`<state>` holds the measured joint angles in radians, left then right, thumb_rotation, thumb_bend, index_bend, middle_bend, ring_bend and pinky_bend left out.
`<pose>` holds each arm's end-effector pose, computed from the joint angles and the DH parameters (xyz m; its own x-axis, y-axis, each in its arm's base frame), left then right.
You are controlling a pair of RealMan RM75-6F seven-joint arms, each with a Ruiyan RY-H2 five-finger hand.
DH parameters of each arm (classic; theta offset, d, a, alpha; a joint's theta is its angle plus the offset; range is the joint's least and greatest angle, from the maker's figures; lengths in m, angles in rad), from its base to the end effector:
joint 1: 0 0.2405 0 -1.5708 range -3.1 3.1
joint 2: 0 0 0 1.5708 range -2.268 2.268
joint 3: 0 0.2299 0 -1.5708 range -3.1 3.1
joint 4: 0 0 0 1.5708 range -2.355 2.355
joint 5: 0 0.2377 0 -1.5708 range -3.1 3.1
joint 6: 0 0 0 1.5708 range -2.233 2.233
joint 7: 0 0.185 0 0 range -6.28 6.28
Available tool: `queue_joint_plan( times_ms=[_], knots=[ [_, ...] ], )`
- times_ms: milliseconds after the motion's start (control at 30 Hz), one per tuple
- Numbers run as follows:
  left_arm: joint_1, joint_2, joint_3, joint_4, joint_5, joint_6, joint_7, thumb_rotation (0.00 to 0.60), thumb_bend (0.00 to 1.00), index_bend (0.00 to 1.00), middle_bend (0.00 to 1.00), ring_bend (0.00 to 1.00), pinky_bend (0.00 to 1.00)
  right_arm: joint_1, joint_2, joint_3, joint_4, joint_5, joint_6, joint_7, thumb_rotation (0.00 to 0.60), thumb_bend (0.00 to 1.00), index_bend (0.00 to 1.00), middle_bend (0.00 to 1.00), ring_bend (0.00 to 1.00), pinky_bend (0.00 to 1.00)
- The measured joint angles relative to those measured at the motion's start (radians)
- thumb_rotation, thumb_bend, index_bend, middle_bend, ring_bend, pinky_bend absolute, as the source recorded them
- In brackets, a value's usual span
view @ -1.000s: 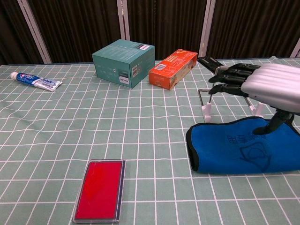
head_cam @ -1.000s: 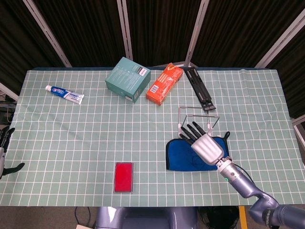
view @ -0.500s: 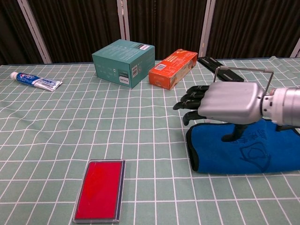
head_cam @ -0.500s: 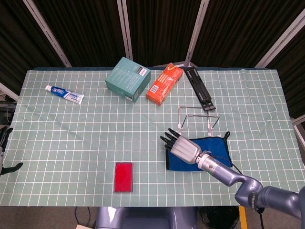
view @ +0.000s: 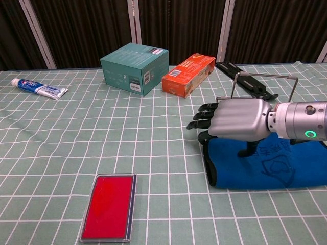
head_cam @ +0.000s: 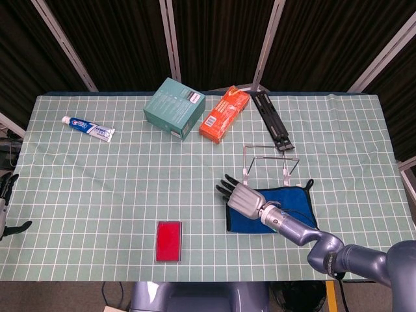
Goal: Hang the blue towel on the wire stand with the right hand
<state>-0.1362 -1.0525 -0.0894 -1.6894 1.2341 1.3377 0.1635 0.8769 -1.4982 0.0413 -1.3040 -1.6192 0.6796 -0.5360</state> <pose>-0.3258 0.2412 0.1334 0.4762 0.1183 0.8713 0.8529 0.1792 -0.4904 -0.1233 -0.3535 -0.0994 0.9255 0.1319 0.3551 -0.1173 -0.7915 0.5998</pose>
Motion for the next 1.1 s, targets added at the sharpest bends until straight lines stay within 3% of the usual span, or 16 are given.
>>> queue_joint_plan(
  times_ms=[767, 1100],
  knots=[
    [-0.008, -0.011, 0.002, 0.007, -0.012, -0.008, 0.022, 0.600, 0.00, 0.00, 0.00, 0.00, 0.00, 0.018, -0.015, -0.050, 0.014, -0.024, 0.019, 0.052, 0.600, 0.14, 0.27, 0.00, 0.00, 0.02],
    [-0.011, -0.014, 0.003, 0.008, -0.017, -0.012, 0.027, 0.600, 0.00, 0.00, 0.00, 0.00, 0.00, 0.019, -0.019, -0.065, 0.043, -0.025, 0.032, 0.082, 0.600, 0.14, 0.36, 0.00, 0.00, 0.04]
  ],
)
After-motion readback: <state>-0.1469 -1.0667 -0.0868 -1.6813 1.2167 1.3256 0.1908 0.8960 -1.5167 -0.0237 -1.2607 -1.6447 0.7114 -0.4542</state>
